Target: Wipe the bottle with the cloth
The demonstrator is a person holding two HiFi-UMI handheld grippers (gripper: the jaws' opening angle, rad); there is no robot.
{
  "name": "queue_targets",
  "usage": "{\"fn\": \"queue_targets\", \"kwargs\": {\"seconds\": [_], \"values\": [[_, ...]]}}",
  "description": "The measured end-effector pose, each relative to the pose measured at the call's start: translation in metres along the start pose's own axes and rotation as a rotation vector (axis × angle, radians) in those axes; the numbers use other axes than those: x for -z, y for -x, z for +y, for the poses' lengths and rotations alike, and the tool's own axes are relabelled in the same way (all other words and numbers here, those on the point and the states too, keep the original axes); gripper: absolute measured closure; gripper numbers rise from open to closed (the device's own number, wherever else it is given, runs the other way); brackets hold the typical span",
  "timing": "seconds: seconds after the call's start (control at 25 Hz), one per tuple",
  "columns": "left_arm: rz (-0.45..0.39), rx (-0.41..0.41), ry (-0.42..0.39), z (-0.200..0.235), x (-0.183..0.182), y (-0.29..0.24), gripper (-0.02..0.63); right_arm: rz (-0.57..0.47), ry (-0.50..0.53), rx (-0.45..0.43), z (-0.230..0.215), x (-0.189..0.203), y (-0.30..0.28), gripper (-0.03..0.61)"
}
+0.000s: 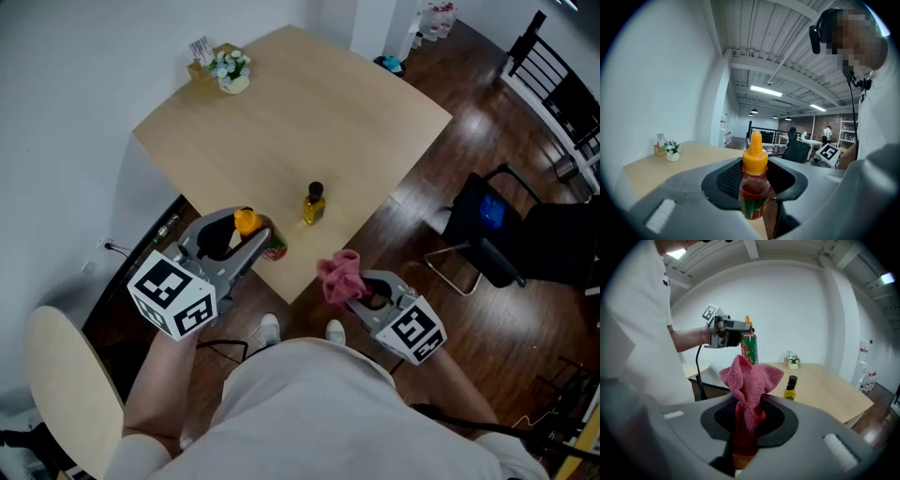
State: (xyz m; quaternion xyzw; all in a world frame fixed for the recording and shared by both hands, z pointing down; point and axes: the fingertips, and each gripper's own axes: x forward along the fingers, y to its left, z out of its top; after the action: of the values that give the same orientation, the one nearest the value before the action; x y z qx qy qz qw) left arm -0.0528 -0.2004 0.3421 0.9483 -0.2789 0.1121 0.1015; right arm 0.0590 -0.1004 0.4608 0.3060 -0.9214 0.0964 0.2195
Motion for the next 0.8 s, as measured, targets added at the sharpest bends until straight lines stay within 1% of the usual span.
{"fn": "queue_targets", "kwargs": {"seconds": [0.12,0.4,0.6,0.8], "values": [[0.033,-0.036,-0.007,0.015,0.029,-0.017,0.451,-0.001,-0.039,0.06,-0.011,0.005,0.02,0.489],[0.073,-0.094,-0.004,0.053,0.108,-0.06,0.451,0.015,-0.13,0.173,-0.028,0.022,0.049,0.489],[0.101,-0.158,-0.003,0.077,0.156,-0.089,0.451,0.035,-0.154,0.213,-0.029,0.026,0.064,0.489],[0.127,-0.184,0.012,0.102,0.189,-0.111,0.451,0.06,-0.183,0.249,-0.031,0.024,0.069,0.489]]}}
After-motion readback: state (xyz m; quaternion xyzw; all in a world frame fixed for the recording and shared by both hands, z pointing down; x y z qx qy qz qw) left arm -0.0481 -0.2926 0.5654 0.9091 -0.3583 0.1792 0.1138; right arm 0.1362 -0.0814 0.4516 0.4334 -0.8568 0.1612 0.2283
